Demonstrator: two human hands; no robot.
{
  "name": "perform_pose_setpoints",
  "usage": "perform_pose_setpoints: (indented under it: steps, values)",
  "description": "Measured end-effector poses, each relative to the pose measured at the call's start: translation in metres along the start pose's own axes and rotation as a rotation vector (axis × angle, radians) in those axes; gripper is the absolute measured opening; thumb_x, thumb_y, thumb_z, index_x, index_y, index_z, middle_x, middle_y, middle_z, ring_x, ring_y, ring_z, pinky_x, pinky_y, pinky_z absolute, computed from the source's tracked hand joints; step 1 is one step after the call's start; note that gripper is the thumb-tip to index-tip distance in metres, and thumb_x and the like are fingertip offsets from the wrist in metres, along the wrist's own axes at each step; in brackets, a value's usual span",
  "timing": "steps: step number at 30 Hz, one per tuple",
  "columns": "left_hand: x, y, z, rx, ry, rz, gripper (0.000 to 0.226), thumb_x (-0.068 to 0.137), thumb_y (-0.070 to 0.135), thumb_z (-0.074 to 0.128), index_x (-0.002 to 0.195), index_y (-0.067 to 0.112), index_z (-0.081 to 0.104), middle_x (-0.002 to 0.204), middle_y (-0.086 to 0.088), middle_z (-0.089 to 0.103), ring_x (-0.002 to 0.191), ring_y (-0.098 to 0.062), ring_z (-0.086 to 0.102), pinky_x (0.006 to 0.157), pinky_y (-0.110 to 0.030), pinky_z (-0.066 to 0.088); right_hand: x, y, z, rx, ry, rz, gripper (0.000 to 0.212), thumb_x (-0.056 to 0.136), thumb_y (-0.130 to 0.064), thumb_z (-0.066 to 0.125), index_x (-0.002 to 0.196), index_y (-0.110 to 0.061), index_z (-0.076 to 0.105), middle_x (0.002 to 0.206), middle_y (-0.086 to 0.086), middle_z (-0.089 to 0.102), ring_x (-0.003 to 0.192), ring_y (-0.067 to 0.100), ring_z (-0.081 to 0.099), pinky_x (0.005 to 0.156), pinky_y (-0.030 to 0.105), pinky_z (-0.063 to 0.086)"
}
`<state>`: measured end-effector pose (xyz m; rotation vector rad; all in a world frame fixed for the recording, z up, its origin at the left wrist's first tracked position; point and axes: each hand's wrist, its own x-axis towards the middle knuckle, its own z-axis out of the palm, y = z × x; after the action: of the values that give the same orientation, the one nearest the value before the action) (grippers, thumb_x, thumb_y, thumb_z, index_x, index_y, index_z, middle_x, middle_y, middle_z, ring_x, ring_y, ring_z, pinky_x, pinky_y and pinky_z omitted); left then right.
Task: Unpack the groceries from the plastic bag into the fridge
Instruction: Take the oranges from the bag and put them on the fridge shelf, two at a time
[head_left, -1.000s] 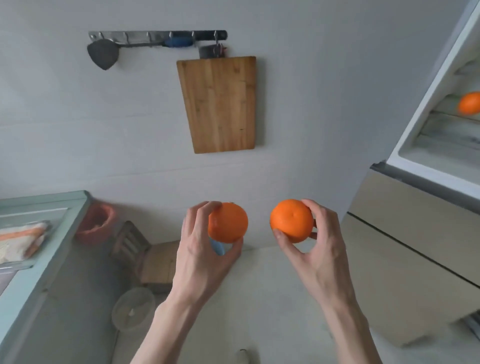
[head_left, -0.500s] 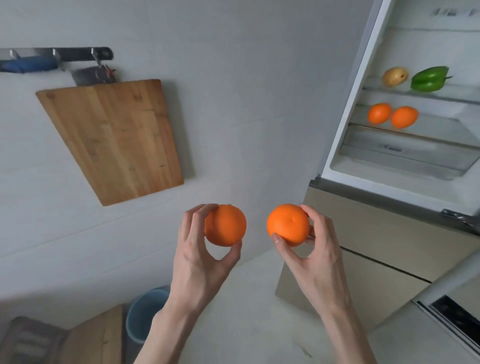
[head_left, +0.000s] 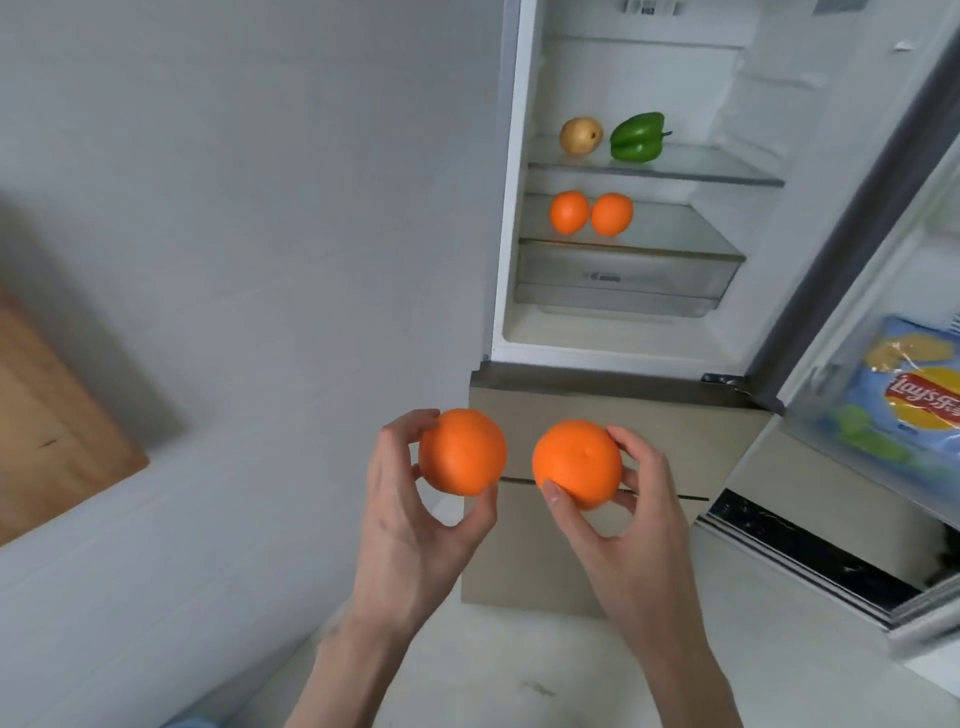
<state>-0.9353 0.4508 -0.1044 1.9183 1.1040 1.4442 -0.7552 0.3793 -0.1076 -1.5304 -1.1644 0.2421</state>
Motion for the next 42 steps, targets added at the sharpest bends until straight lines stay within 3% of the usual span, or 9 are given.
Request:
perform_pose_setpoints:
  steps: [6, 16, 19, 24, 28, 35, 40, 42]
  values:
    - [0.032, 0.002, 0.060, -0.011, -0.056, 0.046, 0.072, 0.074, 0.030, 0.084, 0.134, 0.026, 0.044, 0.133, 0.016, 0.050, 0.127, -0.012, 0.052, 0.093, -0.027, 0.054, 0.045, 0.033, -0.026, -0.010, 0.028, -0.006, 0.068, 0.079, -0.041, 0.084, 0.135, -0.042, 0.045, 0.134, -0.027, 0.048, 0.119, 0.008, 0.057, 0.091, 0.032, 0.055]
    - [0.095, 0.008, 0.169, 0.027, -0.082, 0.077, 0.076, 0.076, 0.021, 0.088, 0.135, 0.031, 0.042, 0.133, 0.018, 0.049, 0.122, -0.016, 0.053, 0.094, -0.037, 0.054, 0.148, 0.095, -0.074, 0.045, 0.103, -0.023, 0.074, 0.076, -0.054, 0.076, 0.141, -0.035, 0.046, 0.139, -0.021, 0.048, 0.125, 0.011, 0.054, 0.093, 0.033, 0.056]
    - [0.110, 0.010, 0.203, 0.052, -0.097, 0.119, 0.074, 0.077, 0.026, 0.086, 0.136, 0.030, 0.043, 0.133, 0.019, 0.049, 0.122, -0.017, 0.054, 0.094, -0.033, 0.053, 0.172, 0.115, -0.088, 0.023, 0.102, -0.043, 0.074, 0.076, -0.054, 0.076, 0.141, -0.035, 0.047, 0.139, -0.022, 0.046, 0.126, 0.004, 0.050, 0.090, 0.028, 0.055]
    - [0.130, 0.014, 0.250, 0.067, -0.107, 0.111, 0.073, 0.076, 0.026, 0.087, 0.137, 0.027, 0.046, 0.134, 0.020, 0.049, 0.120, -0.017, 0.054, 0.090, -0.019, 0.048, 0.207, 0.145, -0.111, 0.001, 0.099, -0.062, 0.071, 0.078, -0.037, 0.086, 0.139, -0.033, 0.050, 0.137, -0.018, 0.048, 0.125, 0.005, 0.051, 0.089, 0.023, 0.052]
    - [0.152, 0.018, 0.274, 0.097, -0.131, 0.126, 0.073, 0.077, 0.031, 0.086, 0.138, 0.025, 0.046, 0.135, 0.014, 0.051, 0.126, -0.013, 0.051, 0.092, -0.019, 0.048, 0.231, 0.159, -0.116, -0.025, 0.093, -0.045, 0.077, 0.074, -0.053, 0.079, 0.141, -0.033, 0.047, 0.140, -0.018, 0.046, 0.123, 0.003, 0.051, 0.085, 0.018, 0.051]
    - [0.204, 0.007, 0.304, 0.105, -0.141, 0.180, 0.077, 0.076, 0.027, 0.090, 0.138, 0.024, 0.046, 0.136, 0.015, 0.050, 0.124, -0.013, 0.052, 0.090, -0.031, 0.055, 0.284, 0.180, -0.105, -0.030, 0.104, -0.008, 0.081, 0.071, -0.062, 0.075, 0.141, -0.035, 0.045, 0.142, -0.021, 0.045, 0.120, 0.009, 0.052, 0.089, 0.023, 0.051]
    - [0.246, -0.008, 0.330, 0.078, -0.174, 0.219, 0.077, 0.078, 0.035, 0.086, 0.142, 0.027, 0.045, 0.139, 0.015, 0.049, 0.125, -0.014, 0.051, 0.093, -0.024, 0.051, 0.326, 0.196, -0.094, -0.080, 0.151, 0.000, 0.080, 0.073, -0.061, 0.078, 0.142, -0.038, 0.045, 0.141, -0.022, 0.045, 0.122, 0.012, 0.054, 0.093, 0.033, 0.055]
    - [0.265, -0.012, 0.341, 0.059, -0.196, 0.236, 0.074, 0.079, 0.035, 0.086, 0.142, 0.027, 0.047, 0.138, 0.014, 0.050, 0.124, -0.016, 0.052, 0.094, -0.025, 0.050, 0.347, 0.197, -0.092, -0.100, 0.170, -0.014, 0.080, 0.076, -0.063, 0.077, 0.144, -0.037, 0.044, 0.142, -0.021, 0.046, 0.123, 0.007, 0.052, 0.093, 0.032, 0.055]
